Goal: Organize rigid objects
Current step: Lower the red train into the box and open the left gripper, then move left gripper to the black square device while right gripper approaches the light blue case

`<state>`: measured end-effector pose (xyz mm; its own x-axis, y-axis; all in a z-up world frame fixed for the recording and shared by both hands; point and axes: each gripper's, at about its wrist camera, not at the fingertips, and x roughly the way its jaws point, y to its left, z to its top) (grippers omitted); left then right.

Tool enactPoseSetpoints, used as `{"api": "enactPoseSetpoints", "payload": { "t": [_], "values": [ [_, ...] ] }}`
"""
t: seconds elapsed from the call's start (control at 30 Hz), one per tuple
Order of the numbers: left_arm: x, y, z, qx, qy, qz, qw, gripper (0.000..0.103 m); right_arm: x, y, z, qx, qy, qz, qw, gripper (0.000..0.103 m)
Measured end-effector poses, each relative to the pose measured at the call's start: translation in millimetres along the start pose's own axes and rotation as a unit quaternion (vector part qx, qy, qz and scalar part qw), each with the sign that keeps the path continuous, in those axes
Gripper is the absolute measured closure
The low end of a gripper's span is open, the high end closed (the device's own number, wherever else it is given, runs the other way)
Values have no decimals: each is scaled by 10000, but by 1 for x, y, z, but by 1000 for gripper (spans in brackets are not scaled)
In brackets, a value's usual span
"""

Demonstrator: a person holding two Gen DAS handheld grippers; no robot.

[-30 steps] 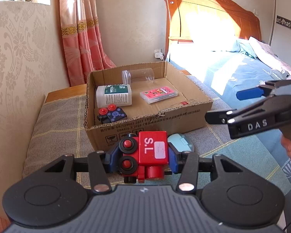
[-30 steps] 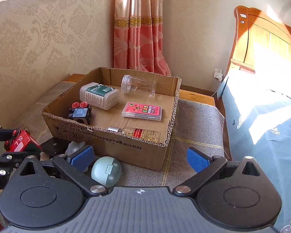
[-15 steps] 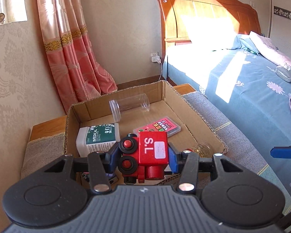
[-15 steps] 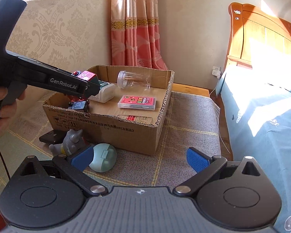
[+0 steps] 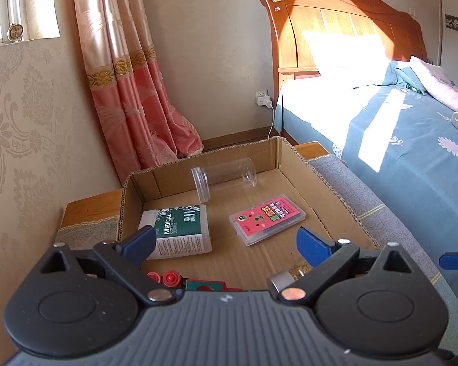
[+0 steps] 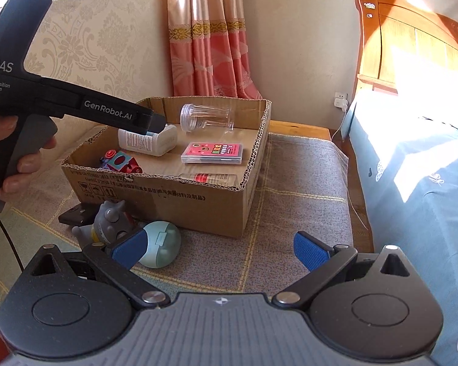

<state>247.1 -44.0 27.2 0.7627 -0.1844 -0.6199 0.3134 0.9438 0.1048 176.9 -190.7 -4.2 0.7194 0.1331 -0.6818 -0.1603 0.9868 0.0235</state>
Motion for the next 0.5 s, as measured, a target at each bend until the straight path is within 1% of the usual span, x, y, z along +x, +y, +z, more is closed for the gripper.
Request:
{"api": "enactPoseSetpoints", "payload": {
  "t": [0.13, 0.23, 0.5],
  "values": [
    [-21, 9, -13, -137, -36, 48, 9999, 2, -3, 7, 0, -40, -1, 8, 10000, 0],
    [-34, 18, -24, -300, -77, 151, 9994, 1, -6, 13, 0, -59, -13, 1, 10000, 0],
    [-45, 40, -61, -731, 157, 468, 9961, 1, -14, 25, -3, -135, -11, 20, 9999, 0]
  ]
}}
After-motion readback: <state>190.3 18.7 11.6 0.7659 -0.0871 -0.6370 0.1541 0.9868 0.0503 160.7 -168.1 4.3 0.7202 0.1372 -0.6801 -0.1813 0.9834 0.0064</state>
